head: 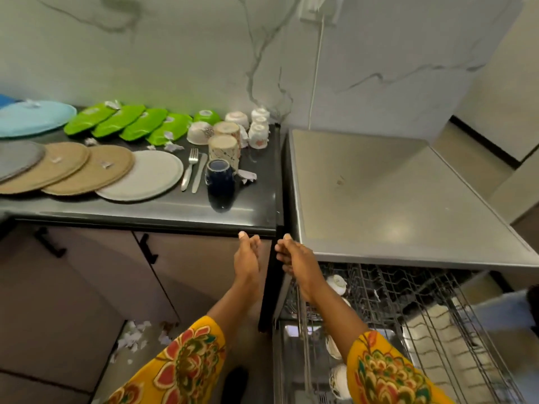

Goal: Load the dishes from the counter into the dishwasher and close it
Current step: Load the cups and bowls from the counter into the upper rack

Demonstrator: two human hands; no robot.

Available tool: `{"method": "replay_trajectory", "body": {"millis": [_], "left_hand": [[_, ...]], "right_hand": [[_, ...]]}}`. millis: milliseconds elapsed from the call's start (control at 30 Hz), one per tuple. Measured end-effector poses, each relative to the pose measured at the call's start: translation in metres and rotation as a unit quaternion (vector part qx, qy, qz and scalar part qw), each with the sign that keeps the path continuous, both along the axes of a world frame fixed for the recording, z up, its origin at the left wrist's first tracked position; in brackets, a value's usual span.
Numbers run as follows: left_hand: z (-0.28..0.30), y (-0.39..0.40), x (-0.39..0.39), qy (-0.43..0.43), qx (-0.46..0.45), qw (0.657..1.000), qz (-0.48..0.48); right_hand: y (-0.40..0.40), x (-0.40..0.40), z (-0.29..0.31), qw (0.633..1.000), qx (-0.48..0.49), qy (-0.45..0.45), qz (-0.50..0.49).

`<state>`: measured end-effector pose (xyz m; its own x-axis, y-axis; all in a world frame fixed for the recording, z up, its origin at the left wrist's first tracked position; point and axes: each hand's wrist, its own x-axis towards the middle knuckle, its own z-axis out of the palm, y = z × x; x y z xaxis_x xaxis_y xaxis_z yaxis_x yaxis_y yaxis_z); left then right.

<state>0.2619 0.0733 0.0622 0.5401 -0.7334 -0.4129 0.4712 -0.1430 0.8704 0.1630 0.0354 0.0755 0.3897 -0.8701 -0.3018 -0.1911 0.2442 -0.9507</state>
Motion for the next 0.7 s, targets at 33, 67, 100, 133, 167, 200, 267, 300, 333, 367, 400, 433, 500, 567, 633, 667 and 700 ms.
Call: {"method": "replay_trajectory", "body": {"millis": [33, 67, 100, 133, 167, 200, 267, 300, 333, 367, 400, 433, 500, 567, 633, 667, 700], "left_hand": [[0.005, -0.005, 0.005, -0.005, -0.005, 1.000, 0.000], [0.009, -0.011, 0.010, -0.007, -0.012, 1.000, 0.000], [0.014, -0.018, 0.016, -0.005, -0.021, 1.000, 0.000], [0.018, -0.025, 0.020, -0.005, -0.031, 0.999, -0.002], [0.021, -0.033, 0.025, -0.007, -0.037, 0.999, -0.004], [0.024, -0.043, 0.030, -0.007, -0.043, 0.999, -0.006], [0.029, -0.066, 0.041, -0.012, -0.052, 0.999, -0.009], [0.033, -0.078, 0.046, -0.016, -0.054, 0.998, -0.011], [0.036, -0.093, 0.052, -0.017, -0.056, 0.998, -0.013], [0.039, -0.108, 0.059, -0.014, -0.057, 0.998, -0.016], [0.040, -0.126, 0.066, -0.010, -0.056, 0.998, -0.021], [0.042, -0.143, 0.073, -0.005, -0.054, 0.998, -0.027], [0.044, -0.178, 0.086, 0.008, -0.046, 0.999, -0.027], [0.044, -0.211, 0.100, 0.012, -0.036, 0.999, -0.024], [0.044, -0.241, 0.113, 0.029, -0.024, 0.999, -0.024], [0.045, -0.255, 0.119, 0.040, -0.016, 0.999, -0.016], [0.045, -0.268, 0.124, 0.055, -0.010, 0.998, -0.002]], "right_hand": [[-0.006, 0.005, 0.007, 1.000, -0.008, -0.011, -0.006], [-0.012, 0.010, 0.012, 1.000, -0.014, -0.017, -0.010], [-0.019, 0.015, 0.016, 1.000, -0.020, -0.019, -0.014], [-0.026, 0.020, 0.020, 0.999, -0.027, -0.024, -0.017], [-0.034, 0.024, 0.023, 0.999, -0.033, -0.027, -0.018], [-0.042, 0.029, 0.025, 0.999, -0.038, -0.030, -0.019], [-0.063, 0.041, 0.029, 0.998, -0.042, -0.035, -0.028], [-0.075, 0.049, 0.031, 0.998, -0.041, -0.038, -0.034], [-0.088, 0.057, 0.033, 0.998, -0.040, -0.039, -0.039], [-0.102, 0.066, 0.034, 0.998, -0.037, -0.038, -0.044], [-0.117, 0.075, 0.034, 0.998, -0.032, -0.038, -0.048], [-0.132, 0.084, 0.035, 0.998, -0.025, -0.041, -0.049], [-0.161, 0.104, 0.036, 0.998, -0.014, -0.048, -0.046], [-0.188, 0.124, 0.036, 0.998, -0.002, -0.051, -0.045], [-0.211, 0.143, 0.038, 0.997, 0.016, -0.063, -0.050], [-0.223, 0.151, 0.039, 0.995, 0.026, -0.074, -0.056], [-0.233, 0.159, 0.040, 0.994, 0.034, -0.085, -0.062]]}}
